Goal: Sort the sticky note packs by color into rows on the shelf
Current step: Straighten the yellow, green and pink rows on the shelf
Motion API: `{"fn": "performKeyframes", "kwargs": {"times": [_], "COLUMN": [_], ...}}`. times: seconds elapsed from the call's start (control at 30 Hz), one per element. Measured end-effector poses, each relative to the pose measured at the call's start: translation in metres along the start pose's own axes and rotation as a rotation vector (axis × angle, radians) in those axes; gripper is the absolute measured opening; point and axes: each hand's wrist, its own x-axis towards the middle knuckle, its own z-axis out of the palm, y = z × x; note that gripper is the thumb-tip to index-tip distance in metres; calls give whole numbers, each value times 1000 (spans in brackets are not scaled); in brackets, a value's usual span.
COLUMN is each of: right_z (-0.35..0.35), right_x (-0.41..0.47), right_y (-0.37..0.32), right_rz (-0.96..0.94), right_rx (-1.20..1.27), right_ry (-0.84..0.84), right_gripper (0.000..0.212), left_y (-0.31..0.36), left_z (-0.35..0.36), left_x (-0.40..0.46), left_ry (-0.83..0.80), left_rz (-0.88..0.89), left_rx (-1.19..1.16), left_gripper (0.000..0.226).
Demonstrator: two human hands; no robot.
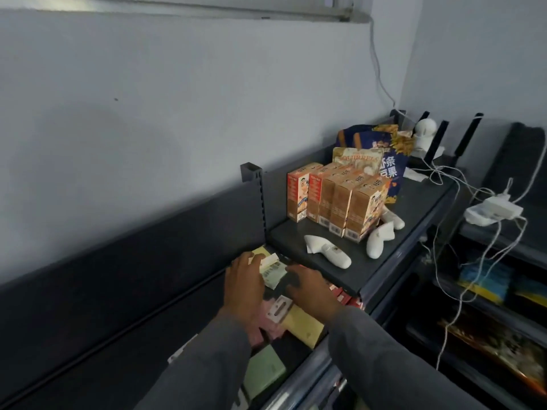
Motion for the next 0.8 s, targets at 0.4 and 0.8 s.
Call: {"fn": "performKeyframes", "kwargs": {"times": [0.4, 0.8], "right_z": [24, 41], "right_x": [53, 69], "right_y": [11, -9], "right_rz": [17, -115], "right_rx": [30, -372], "right_ry": [-28, 67], "right_gripper": [57, 32], "left_y": [-58, -97], "left_z": [19, -34], "left_x": [44, 22], "left_ry": [-25, 369], "left_rz": [44, -300], "left_rx": [-33, -735], "left_gripper": [46, 31]}}
